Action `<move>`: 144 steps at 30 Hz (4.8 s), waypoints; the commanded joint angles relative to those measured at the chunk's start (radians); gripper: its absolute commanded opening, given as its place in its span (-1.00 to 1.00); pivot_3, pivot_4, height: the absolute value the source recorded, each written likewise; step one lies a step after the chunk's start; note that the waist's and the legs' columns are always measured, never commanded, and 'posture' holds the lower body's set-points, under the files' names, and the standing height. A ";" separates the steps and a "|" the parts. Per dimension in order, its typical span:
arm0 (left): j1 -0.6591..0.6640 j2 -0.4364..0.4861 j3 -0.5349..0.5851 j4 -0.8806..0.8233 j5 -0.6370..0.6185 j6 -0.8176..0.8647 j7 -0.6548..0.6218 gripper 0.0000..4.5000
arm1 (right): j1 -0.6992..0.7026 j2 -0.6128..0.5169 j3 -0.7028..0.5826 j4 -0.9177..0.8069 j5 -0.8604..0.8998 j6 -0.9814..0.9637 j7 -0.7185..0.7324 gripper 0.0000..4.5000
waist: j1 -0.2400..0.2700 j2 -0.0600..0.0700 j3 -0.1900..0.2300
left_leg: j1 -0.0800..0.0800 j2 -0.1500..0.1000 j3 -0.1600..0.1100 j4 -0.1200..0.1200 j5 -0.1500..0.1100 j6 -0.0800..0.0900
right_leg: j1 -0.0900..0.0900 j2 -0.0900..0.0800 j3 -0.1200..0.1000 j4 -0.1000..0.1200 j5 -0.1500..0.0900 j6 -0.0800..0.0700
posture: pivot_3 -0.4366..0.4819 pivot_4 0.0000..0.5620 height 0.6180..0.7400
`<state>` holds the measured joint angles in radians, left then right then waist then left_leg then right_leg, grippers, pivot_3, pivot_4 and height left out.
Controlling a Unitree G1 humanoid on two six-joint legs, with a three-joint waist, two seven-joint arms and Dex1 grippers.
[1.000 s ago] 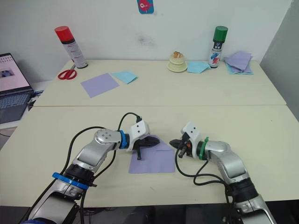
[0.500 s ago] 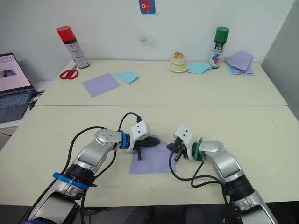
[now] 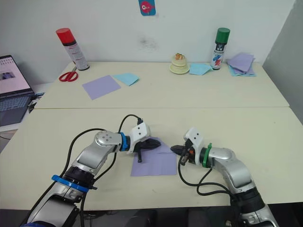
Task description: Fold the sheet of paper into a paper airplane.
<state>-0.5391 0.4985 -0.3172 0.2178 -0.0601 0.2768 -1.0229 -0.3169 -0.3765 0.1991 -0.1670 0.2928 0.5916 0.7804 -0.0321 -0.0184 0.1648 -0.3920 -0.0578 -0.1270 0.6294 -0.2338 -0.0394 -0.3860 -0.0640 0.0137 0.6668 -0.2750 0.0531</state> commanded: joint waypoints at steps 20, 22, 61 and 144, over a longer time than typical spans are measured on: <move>-0.073 -0.025 0.120 -0.167 -0.151 0.160 -0.016 -1.00 | -0.055 0.016 0.191 0.131 -0.175 -0.049 -0.012 -0.99 | -0.001 0.000 0.000 | 0.000 0.001 0.000 0.000 0.000 0.000 | -0.001 0.001 0.000 0.002 0.000 0.000 | -0.05 -0.47 1.00; -0.055 -0.060 0.070 -0.202 -0.114 0.173 0.023 -1.00 | -0.059 0.020 0.194 0.136 -0.177 -0.051 -0.012 -0.99 | -0.001 0.000 0.000 | 0.001 0.001 0.000 0.000 0.000 0.000 | -0.001 0.002 0.001 0.002 0.000 0.000 | -0.05 -0.47 1.00; 0.285 0.034 0.494 -0.325 -0.456 0.461 0.245 0.40 | -0.176 0.117 0.222 0.248 -0.207 -0.063 -0.013 -1.00 | -0.016 -0.001 -0.001 | 0.008 0.003 -0.001 -0.002 0.000 0.000 | -0.001 0.004 0.004 0.007 -0.001 -0.001 | -0.05 -0.47 1.00; 0.255 0.117 0.181 -0.296 -0.124 0.012 0.100 -0.99 | -0.135 0.140 0.186 0.148 -0.182 0.058 -0.034 -1.00 | -0.002 0.000 -0.001 | 0.005 0.003 -0.001 -0.007 0.000 -0.001 | -0.001 0.004 0.004 -0.002 -0.001 -0.002 | -0.05 -0.47 1.00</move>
<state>-0.2851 0.6092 -0.1274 -0.0453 -0.2164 0.3308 -0.9387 -0.4572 -0.2420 0.3817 -0.0131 0.1019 0.6408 0.7503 -0.0342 -0.0188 0.1640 -0.3867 -0.0544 -0.1281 0.6227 -0.2342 -0.0402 -0.3873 -0.0600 0.0175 0.6645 -0.2759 0.0514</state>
